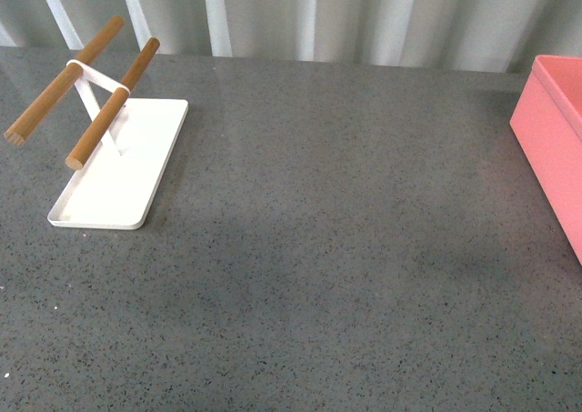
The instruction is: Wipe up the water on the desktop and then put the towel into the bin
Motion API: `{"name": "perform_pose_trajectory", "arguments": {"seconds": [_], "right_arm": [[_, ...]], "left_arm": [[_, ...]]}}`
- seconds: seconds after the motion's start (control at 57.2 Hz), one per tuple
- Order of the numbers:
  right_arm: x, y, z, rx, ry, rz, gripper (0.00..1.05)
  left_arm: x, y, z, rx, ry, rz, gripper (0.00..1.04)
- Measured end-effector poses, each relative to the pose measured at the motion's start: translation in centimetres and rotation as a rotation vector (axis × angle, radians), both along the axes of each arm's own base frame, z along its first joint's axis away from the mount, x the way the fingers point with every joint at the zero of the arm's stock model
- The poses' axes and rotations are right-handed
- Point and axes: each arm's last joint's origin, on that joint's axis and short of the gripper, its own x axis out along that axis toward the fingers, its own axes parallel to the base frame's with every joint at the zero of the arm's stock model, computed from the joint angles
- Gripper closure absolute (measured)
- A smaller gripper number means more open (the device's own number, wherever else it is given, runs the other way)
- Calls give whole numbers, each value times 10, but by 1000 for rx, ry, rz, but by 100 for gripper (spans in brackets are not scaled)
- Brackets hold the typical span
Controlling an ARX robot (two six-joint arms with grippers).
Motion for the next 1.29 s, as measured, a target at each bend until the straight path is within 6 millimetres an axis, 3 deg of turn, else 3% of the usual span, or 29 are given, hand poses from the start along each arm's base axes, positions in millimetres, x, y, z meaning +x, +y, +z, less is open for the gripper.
{"name": "perform_pose_trajectory", "arguments": {"seconds": [0.856,1.293], "right_arm": [[-20,0,-3,2,6,-3,100],[-20,0,-3,2,6,-3,27]], "left_arm": [[0,0,0,0,-1,0,7],[0,0,0,0,-1,0,7]]}}
